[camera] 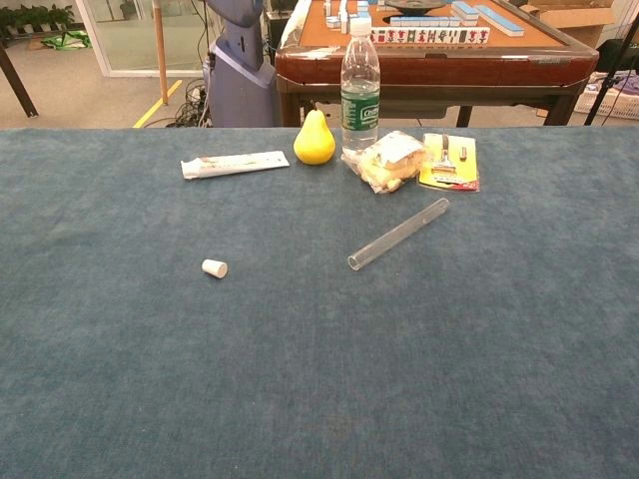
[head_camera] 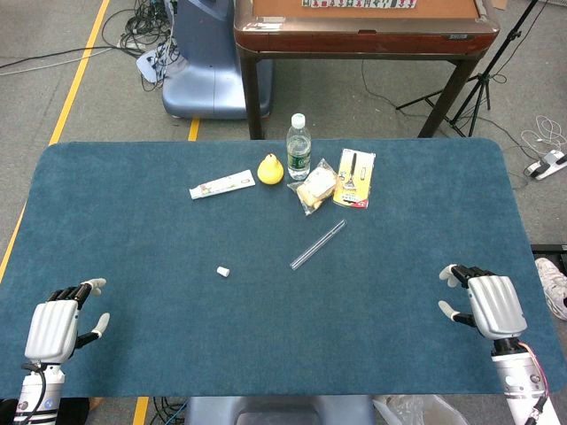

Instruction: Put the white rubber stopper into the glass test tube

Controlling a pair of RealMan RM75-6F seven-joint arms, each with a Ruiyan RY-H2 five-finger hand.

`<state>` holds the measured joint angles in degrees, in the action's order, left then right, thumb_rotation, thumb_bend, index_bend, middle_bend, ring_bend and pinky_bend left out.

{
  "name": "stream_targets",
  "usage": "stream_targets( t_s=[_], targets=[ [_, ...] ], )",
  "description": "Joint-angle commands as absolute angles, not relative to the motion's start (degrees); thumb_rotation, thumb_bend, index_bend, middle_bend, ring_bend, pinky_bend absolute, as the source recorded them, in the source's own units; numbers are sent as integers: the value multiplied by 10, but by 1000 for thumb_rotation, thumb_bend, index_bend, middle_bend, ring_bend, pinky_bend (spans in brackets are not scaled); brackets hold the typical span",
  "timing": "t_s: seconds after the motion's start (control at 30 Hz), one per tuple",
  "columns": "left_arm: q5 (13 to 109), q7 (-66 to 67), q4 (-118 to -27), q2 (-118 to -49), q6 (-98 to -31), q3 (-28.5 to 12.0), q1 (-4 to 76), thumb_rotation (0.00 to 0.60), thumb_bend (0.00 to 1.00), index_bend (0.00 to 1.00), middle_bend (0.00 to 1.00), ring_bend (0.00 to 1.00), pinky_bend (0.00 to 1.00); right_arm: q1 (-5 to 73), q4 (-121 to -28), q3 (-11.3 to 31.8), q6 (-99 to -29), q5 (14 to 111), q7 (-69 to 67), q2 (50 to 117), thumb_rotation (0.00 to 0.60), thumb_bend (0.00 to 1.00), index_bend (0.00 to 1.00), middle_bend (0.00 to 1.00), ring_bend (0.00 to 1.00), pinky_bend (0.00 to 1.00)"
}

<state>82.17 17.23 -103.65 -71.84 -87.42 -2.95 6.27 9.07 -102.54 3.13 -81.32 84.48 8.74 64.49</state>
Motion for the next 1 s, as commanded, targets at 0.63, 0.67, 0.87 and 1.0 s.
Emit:
stream_targets(
  t_s=[0.63, 0.67, 0.87, 1.0],
  targets=[
    [837, 158, -1039, -713, -878, -25, 53, 600, 270, 295, 398, 363, 337, 241, -1026, 92, -631, 820, 156, 646, 600, 162, 458, 617, 666, 776],
    [837, 157, -1039, -713, -879, -25, 52, 600, 270, 295, 398, 363, 336, 254, -1018, 97, -617, 817, 158, 652, 600, 164, 458, 649, 718, 846],
    [834, 156, -1039, -712, -884, -27, 47, 600, 270, 296, 398, 363, 333, 336, -949, 115, -523, 791, 161, 703, 600, 201, 458, 843, 982, 1000],
    [833, 156, -1040, -712, -884, -28, 46, 600, 270, 296, 398, 363, 333, 378, -891, 119, -478, 774, 156, 745, 600, 224, 458, 946, 1000, 1000]
  ],
)
